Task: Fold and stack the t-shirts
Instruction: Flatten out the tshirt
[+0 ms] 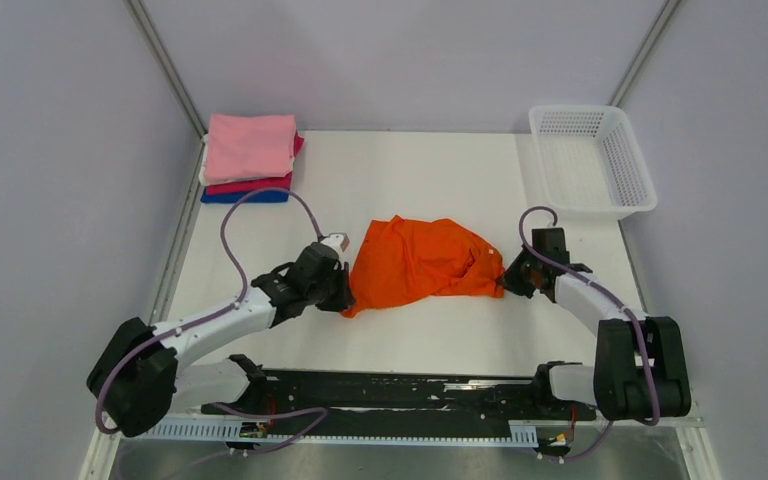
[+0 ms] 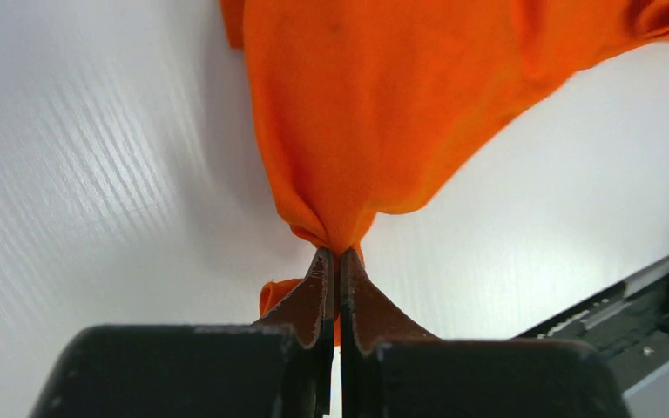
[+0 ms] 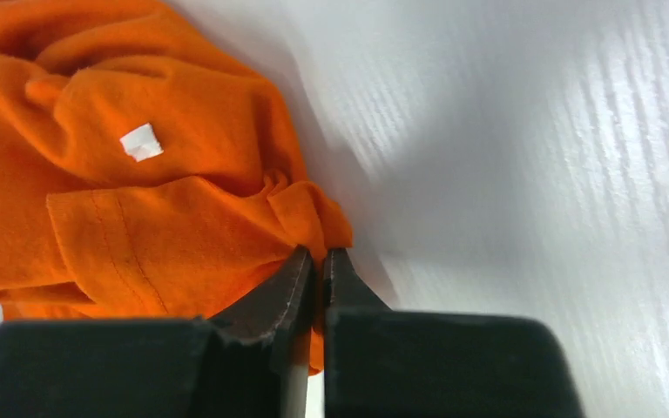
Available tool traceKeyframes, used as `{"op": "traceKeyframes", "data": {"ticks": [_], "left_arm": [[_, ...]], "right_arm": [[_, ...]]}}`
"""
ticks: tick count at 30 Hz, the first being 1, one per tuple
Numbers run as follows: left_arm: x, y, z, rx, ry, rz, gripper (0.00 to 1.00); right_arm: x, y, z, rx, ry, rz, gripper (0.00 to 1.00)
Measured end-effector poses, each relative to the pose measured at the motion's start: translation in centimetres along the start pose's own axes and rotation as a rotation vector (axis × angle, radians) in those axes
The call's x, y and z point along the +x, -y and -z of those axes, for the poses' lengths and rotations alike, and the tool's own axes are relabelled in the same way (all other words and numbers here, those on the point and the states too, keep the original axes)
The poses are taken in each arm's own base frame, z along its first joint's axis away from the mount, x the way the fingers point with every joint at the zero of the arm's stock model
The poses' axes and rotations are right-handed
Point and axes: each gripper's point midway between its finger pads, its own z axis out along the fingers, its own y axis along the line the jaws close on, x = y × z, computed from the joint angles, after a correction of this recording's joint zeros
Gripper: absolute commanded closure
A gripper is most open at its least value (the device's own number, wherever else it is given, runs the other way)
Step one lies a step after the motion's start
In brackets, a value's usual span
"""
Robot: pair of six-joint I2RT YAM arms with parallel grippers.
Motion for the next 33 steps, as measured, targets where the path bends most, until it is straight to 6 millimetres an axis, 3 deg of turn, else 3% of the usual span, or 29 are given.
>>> {"op": "traceKeyframes", "data": {"ticks": [5, 7, 9, 12, 16, 18, 21, 24, 26, 28, 30, 33], "left_arm": [[-3.5, 2.4, 3.1, 0.108, 0.162, -0.021, 1.0], [-5.3, 3.1, 4.7, 0.13, 0.239, -0.031, 1.0], [-8.0, 4.2, 7.3, 0.155, 0.35, -0.041, 1.0], [-12.9, 5.7, 12.9, 0.186, 0.568, -0.054, 1.0], [-18.2, 6.6, 23.0, 0.212, 0.881, -0.055, 1.0], [-19.7, 6.6, 27.8, 0.222, 1.014, -0.048, 1.0], [-20.5, 6.1, 34.2, 0.238, 1.18, -0.041, 1.0], [-20.7, 5.7, 38.9, 0.254, 1.293, -0.04, 1.0], [-20.8, 5.4, 40.9, 0.25, 1.342, -0.038, 1.0], [-21.0, 5.0, 41.9, 0.23, 1.368, -0.034, 1.0], [-21.3, 4.5, 42.0, 0.192, 1.375, -0.023, 1.0], [-22.5, 3.3, 40.6, 0.081, 1.355, 0.024, 1.0]], "right_arm": [[-0.7, -1.8, 0.7, -0.07, 0.029, 0.007, 1.0], [-2.0, -3.0, 2.3, -0.109, 0.09, 0.023, 1.0], [-4.6, -5.1, 5.4, -0.171, 0.201, 0.052, 1.0], [-9.3, -9.1, 12.3, -0.294, 0.423, 0.105, 1.0], [-13.1, -12.5, 22.7, -0.435, 0.697, 0.157, 1.0], [-13.9, -13.5, 28.3, -0.501, 0.829, 0.178, 1.0], [-14.0, -14.1, 34.7, -0.576, 0.974, 0.211, 1.0], [-13.4, -14.3, 40.4, -0.653, 1.101, 0.236, 1.0], [-13.0, -14.2, 42.7, -0.685, 1.158, 0.245, 1.0], [-12.8, -14.2, 43.8, -0.701, 1.184, 0.253, 1.0], [-12.6, -14.4, 43.7, -0.712, 1.177, 0.264, 0.99], [-12.3, -14.5, 41.6, -0.707, 1.122, 0.27, 0.97]]}}
